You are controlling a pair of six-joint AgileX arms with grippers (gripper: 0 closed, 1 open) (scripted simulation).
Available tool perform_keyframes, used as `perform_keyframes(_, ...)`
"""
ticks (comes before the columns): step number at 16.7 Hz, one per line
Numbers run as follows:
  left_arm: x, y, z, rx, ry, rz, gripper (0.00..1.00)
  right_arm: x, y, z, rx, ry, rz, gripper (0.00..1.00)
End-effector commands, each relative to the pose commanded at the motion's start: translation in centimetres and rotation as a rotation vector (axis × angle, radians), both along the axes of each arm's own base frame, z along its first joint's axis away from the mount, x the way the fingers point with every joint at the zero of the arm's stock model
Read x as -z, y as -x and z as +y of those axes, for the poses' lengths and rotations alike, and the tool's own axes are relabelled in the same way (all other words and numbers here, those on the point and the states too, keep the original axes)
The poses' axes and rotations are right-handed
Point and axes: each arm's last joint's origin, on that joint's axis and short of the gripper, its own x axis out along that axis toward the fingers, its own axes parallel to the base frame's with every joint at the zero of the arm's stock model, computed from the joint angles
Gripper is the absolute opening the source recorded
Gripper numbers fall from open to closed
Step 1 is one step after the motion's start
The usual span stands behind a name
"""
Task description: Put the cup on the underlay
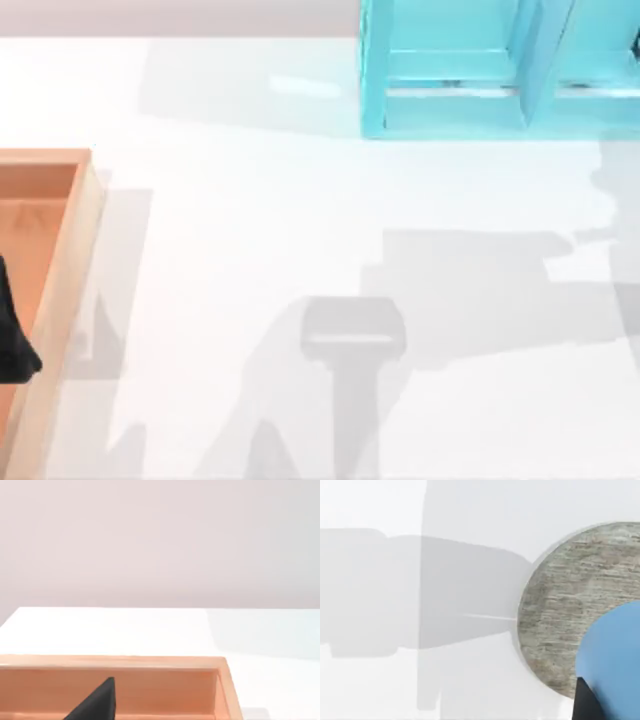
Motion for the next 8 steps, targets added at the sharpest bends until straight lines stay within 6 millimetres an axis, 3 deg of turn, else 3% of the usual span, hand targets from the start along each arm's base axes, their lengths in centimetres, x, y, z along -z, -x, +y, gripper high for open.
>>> perform_keyframes(2, 0.00, 0.00, 0.00, 0.000, 0.000, 0.000, 1.00, -0.21, 0.71, -0.97, 0.058, 0.002, 0.000, 0.00)
perform_keyframes(8, 0.00, 0.00, 0.00, 0.000, 0.000, 0.000, 1.00, 0.39, 0.59, -0.79, 0.044, 0.002, 0.004, 0.00)
